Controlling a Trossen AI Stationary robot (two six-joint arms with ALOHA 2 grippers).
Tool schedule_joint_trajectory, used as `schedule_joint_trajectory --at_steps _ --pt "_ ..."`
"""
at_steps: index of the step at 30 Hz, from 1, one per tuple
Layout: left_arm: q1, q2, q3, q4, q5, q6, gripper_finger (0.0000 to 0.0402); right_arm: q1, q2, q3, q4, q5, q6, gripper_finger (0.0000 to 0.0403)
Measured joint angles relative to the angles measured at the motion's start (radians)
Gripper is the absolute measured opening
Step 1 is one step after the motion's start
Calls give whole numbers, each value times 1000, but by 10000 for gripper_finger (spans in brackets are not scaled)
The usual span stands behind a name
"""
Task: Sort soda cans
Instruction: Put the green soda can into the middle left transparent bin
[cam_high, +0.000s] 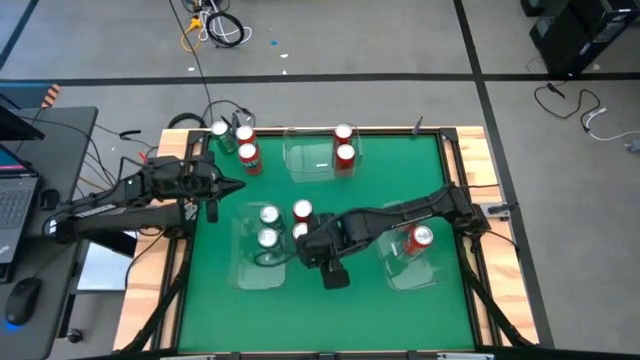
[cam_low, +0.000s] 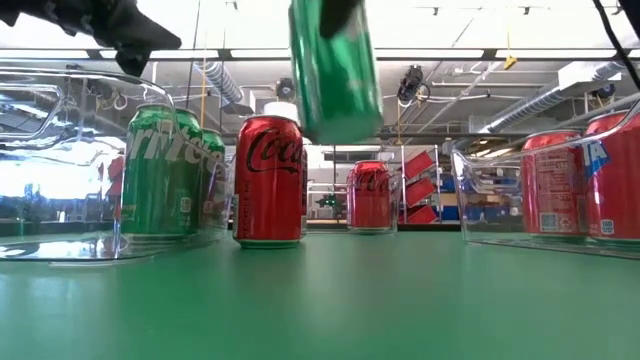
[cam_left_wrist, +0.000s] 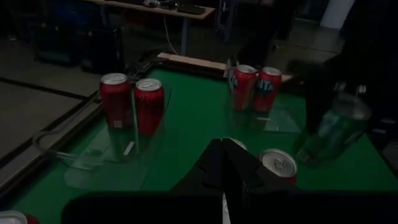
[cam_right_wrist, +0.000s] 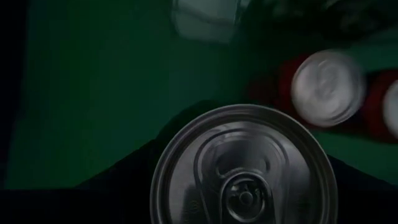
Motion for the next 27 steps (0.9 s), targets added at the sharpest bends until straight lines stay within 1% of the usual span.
schedule_joint_trajectory --at_steps 3,5,9,12,19,22,27 --pt "-2 4 0 12 0 0 0 4 0 -59 44 -6 18 292" --pt "-2 12 0 25 -1 0 0 2 2 -78 74 -22 15 292" --pt "-2 42 0 75 -5 2 0 4 2 -106 159 -28 -28 292" --pt "-2 71 0 110 -5 3 0 3 2 -139 189 -27 -24 292" --pt "-2 146 0 147 -5 1 0 18 3 -261 356 0 42 292" --pt "-2 166 0 163 -5 0 0 34 3 -285 434 23 75 292" --pt "-3 182 0 171 -5 0 0 54 13 -321 514 72 102 292"
